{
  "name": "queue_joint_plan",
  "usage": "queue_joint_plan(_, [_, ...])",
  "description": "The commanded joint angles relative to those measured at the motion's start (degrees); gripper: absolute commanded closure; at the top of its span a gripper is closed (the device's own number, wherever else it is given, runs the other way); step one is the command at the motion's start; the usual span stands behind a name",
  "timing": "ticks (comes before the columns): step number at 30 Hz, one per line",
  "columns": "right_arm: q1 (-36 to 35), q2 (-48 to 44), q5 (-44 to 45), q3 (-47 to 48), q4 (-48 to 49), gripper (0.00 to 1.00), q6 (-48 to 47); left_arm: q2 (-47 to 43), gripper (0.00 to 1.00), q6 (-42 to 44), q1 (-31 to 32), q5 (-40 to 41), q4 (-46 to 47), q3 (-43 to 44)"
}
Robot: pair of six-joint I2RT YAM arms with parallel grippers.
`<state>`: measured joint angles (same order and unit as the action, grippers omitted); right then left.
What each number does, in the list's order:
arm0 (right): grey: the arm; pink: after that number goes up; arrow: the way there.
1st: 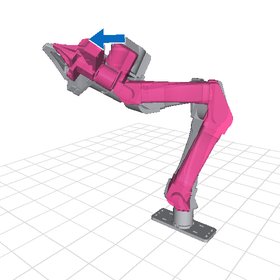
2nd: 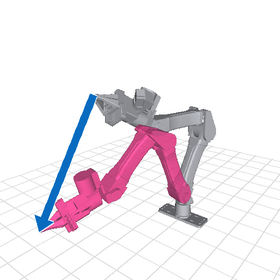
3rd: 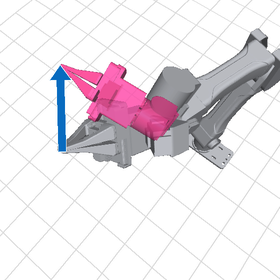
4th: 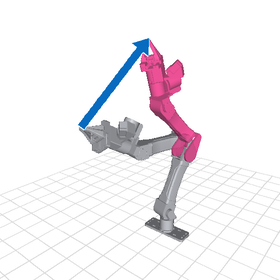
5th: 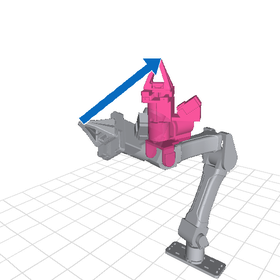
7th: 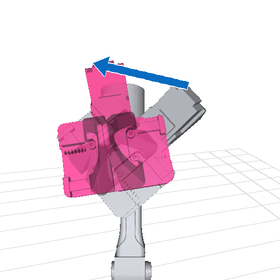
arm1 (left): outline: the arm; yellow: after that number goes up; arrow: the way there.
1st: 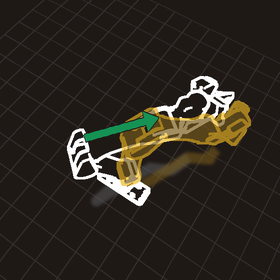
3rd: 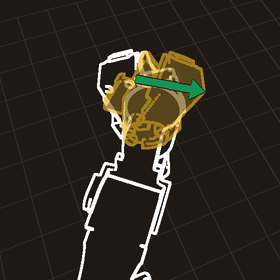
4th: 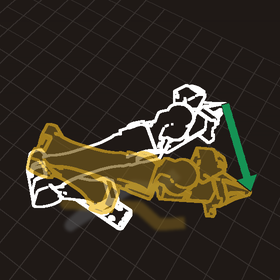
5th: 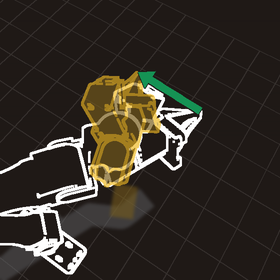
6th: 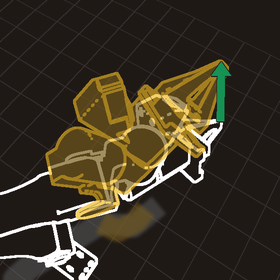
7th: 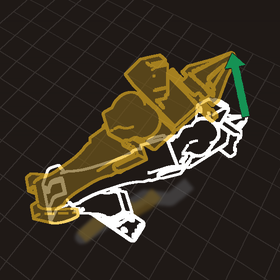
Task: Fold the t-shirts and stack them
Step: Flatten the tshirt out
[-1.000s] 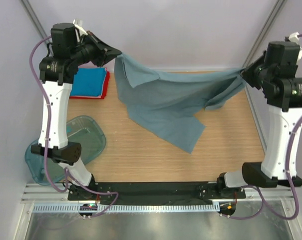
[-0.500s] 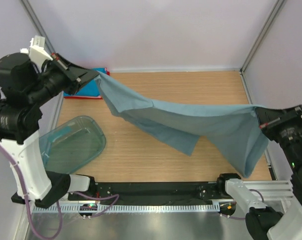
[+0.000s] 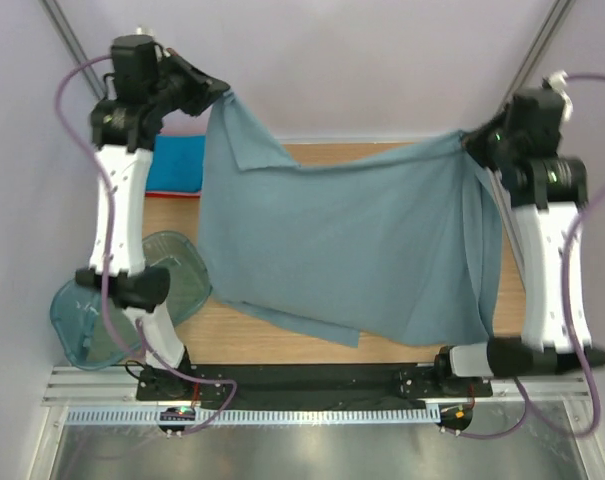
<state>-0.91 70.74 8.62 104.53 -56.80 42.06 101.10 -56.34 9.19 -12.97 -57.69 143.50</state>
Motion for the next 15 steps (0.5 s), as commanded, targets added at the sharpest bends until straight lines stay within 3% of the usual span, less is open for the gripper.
queue_joint_plan(1, [0.2, 14.53, 3.68, 13.46, 15.04, 0.99, -9.85, 8.22, 1.0, -8.22, -2.07, -0.63, 13.8, 0.99])
queue_joint_plan(3, [2.66, 21.42, 3.51, 24.17, 13.3, 0.99, -11.82, 12.08, 1.0, -11.67, -3.3, -2.66, 22.68, 3.7])
queue_joint_plan(4, [3.45, 27.98, 2.9, 35.19, 10.94, 0.99, -11.83, 12.97, 1.0, -14.13, -3.82, -3.89, 25.32, 4.76])
queue_joint_plan(6, [5.55, 32.77, -3.94, 48.84, 8.82, 0.99, -9.55, 13.16, 1.0, -18.36, -4.62, -5.66, 30.52, 9.13])
queue_joint_plan(7, [5.74, 33.75, -6.49, 50.4, 8.37, 0.99, -8.67, 12.29, 1.0, -18.46, -4.71, -5.23, 31.23, 9.77])
queue_joint_plan(8, [5.83, 32.46, -12.43, 50.07, 9.32, 0.99, -7.8, 11.06, 1.0, -18.2, -4.8, -4.35, 32.98, 9.52])
queue_joint_plan(10, [5.83, 28.42, -14.07, 41.93, 12.65, 0.99, -7.35, 5.2, 1.0, -17.32, -5.06, -3.2, 33.7, 6.03])
queue_joint_plan(12, [5.83, 22.0, -11.98, 35.25, 12.94, 0.99, -9.18, 0.96, 1.0, -15.65, -5.06, -3.63, 34.4, 1.89])
queue_joint_plan(14, [5.74, 18.93, -8.9, 34.69, 7.24, 0.99, -11.12, -4.49, 1.0, -13.46, -4.97, -5.21, 33.27, -4.44])
queue_joint_plan(15, [5.74, 17.26, -4.1, 31.03, 6.18, 0.99, -12.69, -6.33, 1.0, -11.27, -4.8, -5.74, 31.95, -6.81])
